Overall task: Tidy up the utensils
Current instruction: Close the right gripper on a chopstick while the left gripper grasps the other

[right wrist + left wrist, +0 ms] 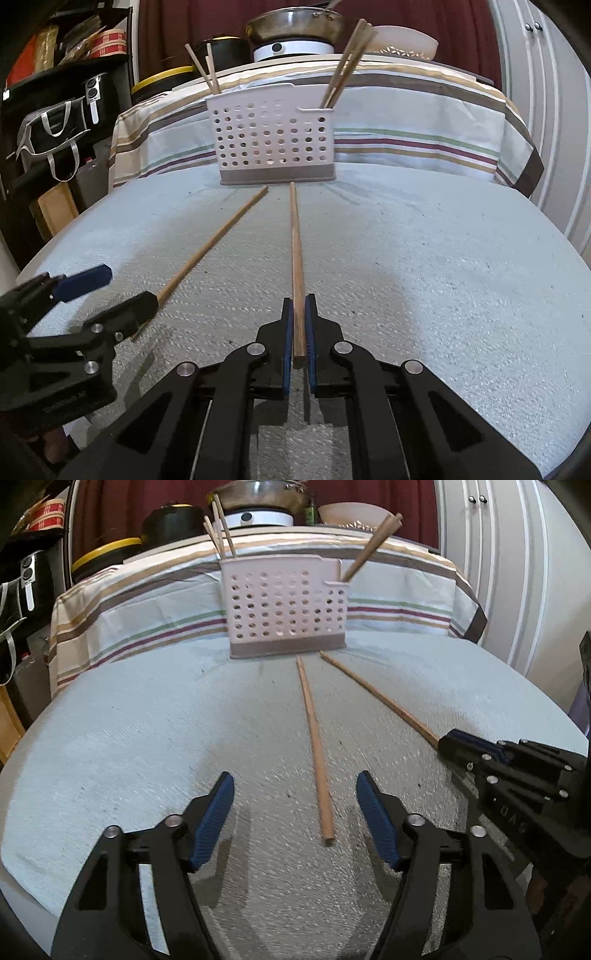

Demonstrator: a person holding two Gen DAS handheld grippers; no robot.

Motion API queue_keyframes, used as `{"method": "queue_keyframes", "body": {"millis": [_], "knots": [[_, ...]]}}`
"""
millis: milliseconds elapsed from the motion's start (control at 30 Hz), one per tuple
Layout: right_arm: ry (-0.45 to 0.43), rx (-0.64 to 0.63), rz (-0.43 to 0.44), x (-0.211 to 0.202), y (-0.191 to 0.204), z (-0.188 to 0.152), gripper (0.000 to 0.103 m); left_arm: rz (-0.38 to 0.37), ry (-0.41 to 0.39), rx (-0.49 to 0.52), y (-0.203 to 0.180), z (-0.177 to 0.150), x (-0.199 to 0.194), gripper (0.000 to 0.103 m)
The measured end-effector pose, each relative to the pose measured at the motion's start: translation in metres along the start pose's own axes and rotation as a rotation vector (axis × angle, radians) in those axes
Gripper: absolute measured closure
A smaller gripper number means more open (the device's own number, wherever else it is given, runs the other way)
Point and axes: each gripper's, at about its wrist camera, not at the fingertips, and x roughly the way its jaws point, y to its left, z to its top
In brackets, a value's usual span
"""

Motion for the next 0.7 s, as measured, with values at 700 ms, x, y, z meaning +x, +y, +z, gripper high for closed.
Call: {"method": "queue_keyframes", "body": {"millis": [700], "knots": [[-0.005,0.032,0.031,-0.0009,-0.0052,-0.0057,0.084,-0.025,-0.004,-0.023,-0.0017,-0.0072,0.0048,0.088]]}}
